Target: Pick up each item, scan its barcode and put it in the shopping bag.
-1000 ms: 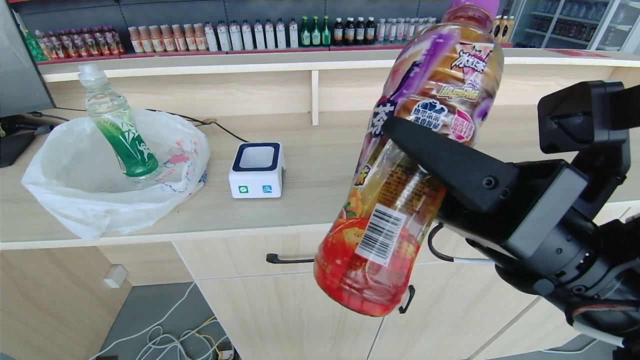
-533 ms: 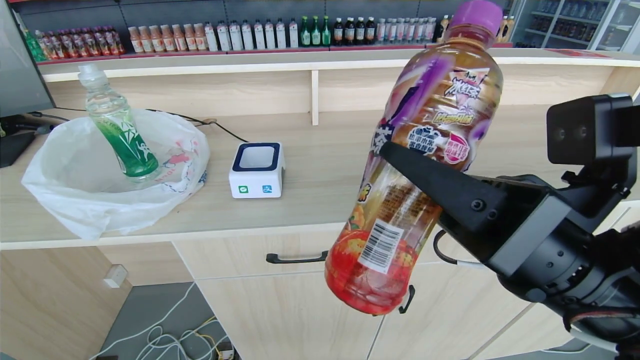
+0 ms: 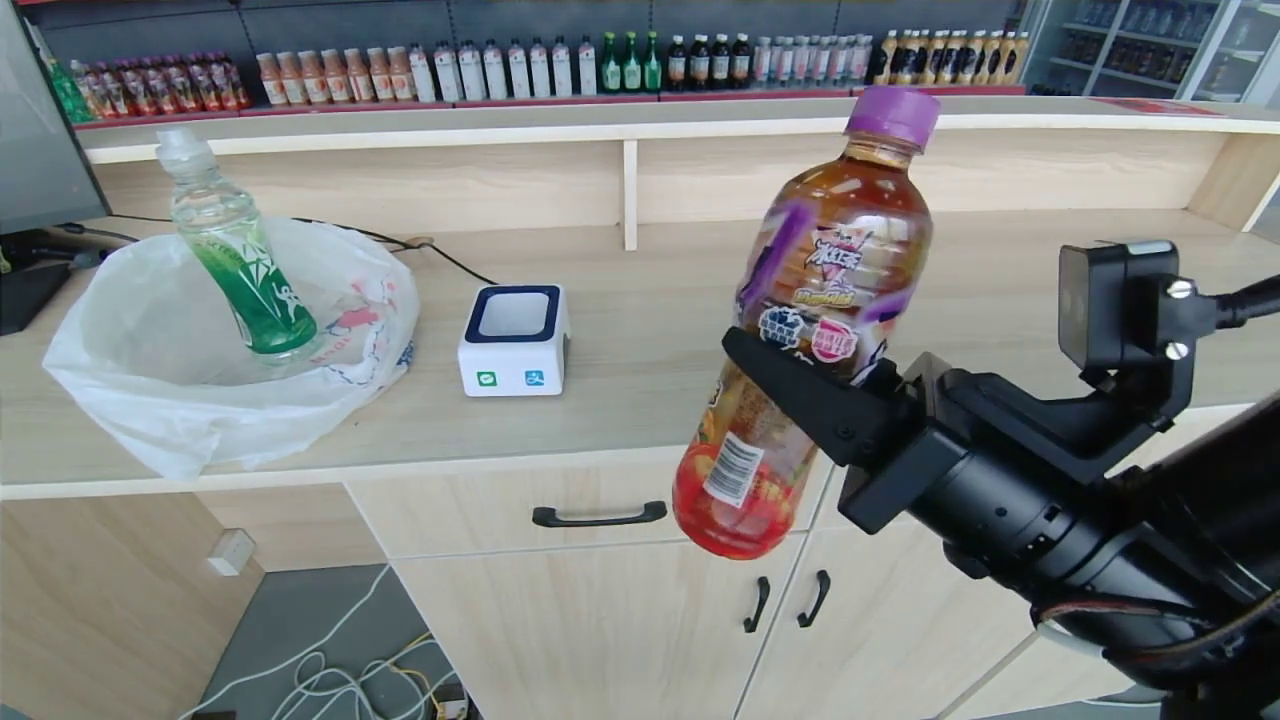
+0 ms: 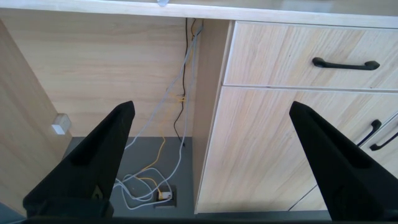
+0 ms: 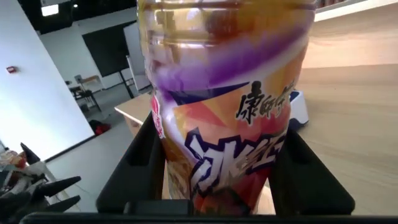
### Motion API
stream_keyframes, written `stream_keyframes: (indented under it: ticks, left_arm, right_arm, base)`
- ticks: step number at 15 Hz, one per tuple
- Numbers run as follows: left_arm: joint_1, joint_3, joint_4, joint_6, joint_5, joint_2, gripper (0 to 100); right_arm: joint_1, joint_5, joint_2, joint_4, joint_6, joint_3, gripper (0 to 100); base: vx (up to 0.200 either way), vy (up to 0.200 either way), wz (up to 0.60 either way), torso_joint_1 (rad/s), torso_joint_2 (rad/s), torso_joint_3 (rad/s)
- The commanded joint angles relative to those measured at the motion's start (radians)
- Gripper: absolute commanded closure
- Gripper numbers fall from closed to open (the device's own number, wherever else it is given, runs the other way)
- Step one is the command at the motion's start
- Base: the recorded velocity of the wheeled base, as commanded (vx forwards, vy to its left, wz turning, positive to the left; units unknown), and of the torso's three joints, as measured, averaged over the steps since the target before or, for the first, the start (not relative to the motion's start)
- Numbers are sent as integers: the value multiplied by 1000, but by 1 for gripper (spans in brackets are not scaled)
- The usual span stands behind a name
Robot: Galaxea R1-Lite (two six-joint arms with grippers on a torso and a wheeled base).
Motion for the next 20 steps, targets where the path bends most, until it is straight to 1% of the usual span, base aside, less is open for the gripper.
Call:
stream_keyframes:
  ticks: [1, 2, 3, 5, 8, 12, 14, 15, 18, 20]
  left_arm:
    - [0, 0, 0, 0, 0, 0, 0]
    - [0, 0, 0, 0, 0, 0, 0]
    - [0, -2, 0, 1, 0, 0, 0]
    - [0, -2, 0, 1, 0, 0, 0]
    - [0, 0, 0, 1, 0, 0, 0]
    - [0, -2, 0, 1, 0, 0, 0]
    - [0, 0, 0, 1, 0, 0, 0]
    - [0, -2, 0, 1, 0, 0, 0]
    - [0, -2, 0, 1, 0, 0, 0]
    - [0, 0, 0, 0, 0, 0, 0]
  right_arm:
    - [-4, -38, 63, -2, -63, 0, 100]
    - [-5, -45, 65, -2, -73, 0, 100]
    - [-9, -87, 69, -2, -127, 1, 100]
    - [-30, -135, 69, -2, -202, -7, 100]
    - [-73, -152, 62, -2, -300, -11, 100]
    - [-128, -186, 54, -2, -323, -33, 100]
    - [-165, -265, 46, -2, -354, -37, 100]
    - [-182, -288, 43, -2, -362, -37, 100]
    - [-219, -298, 52, -2, -369, -86, 100]
    - [-226, -319, 40, -2, -362, -94, 100]
  base:
    - [0, 0, 0, 0, 0, 0]
    - [0, 0, 0, 0, 0, 0]
    - [0, 0, 0, 0, 0, 0]
    - [0, 0, 0, 0, 0, 0]
    - [0, 0, 0, 0, 0, 0]
    - [0, 0, 0, 0, 0, 0]
    - [0, 0, 0, 0, 0, 0]
    - [0, 0, 0, 0, 0, 0]
    - [0, 0, 0, 0, 0, 0]
    - [0, 0, 0, 0, 0, 0]
